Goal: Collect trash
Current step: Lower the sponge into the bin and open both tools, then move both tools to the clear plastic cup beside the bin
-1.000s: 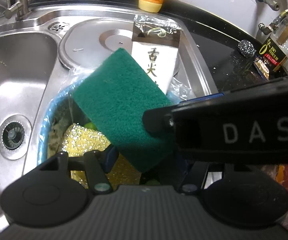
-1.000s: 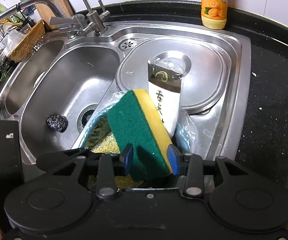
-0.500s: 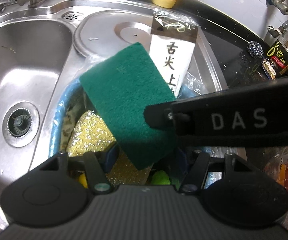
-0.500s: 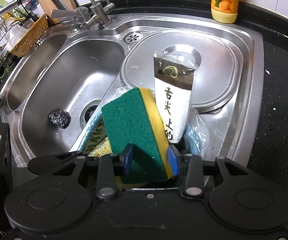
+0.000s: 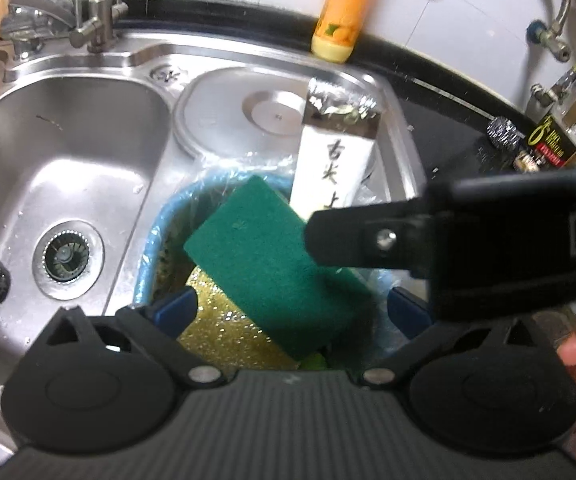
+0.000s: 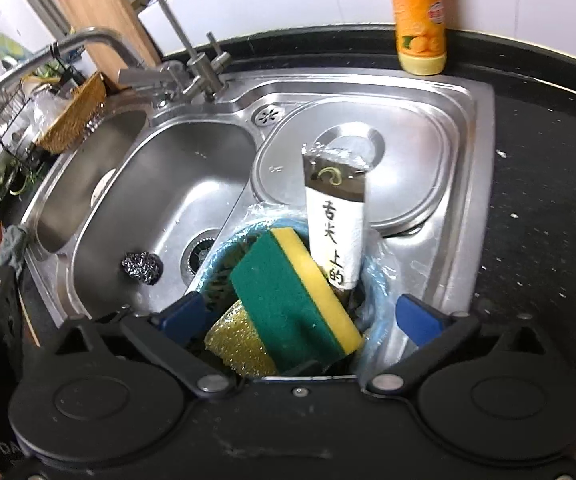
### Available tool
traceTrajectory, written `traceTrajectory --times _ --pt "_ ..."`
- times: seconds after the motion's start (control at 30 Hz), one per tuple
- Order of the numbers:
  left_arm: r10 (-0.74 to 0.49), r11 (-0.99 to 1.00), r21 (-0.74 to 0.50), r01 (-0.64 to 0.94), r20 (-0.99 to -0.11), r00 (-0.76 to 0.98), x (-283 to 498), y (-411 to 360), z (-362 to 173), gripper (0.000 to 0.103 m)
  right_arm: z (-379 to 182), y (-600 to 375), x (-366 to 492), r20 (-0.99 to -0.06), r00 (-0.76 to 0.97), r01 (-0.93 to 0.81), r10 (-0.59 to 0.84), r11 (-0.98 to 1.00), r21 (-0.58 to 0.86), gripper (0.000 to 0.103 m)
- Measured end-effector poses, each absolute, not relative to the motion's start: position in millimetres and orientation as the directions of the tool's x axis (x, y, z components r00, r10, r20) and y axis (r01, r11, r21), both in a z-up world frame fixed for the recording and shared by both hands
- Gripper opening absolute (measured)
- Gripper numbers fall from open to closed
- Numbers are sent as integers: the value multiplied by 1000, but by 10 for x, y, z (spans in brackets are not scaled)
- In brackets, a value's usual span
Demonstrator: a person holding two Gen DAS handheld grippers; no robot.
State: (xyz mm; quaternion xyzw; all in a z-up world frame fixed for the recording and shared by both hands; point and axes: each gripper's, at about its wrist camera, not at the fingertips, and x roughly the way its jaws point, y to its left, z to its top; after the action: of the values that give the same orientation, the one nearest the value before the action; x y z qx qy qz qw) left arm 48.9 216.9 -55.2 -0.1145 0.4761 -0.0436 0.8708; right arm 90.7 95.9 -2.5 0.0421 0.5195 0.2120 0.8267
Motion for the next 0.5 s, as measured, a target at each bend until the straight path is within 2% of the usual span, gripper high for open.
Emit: traceTrajectory --times 0.5 --pt "-198 976 -211 48 -781 593 396 1584 -132 103 301 261 634 -821 444 -196 360 932 303 103"
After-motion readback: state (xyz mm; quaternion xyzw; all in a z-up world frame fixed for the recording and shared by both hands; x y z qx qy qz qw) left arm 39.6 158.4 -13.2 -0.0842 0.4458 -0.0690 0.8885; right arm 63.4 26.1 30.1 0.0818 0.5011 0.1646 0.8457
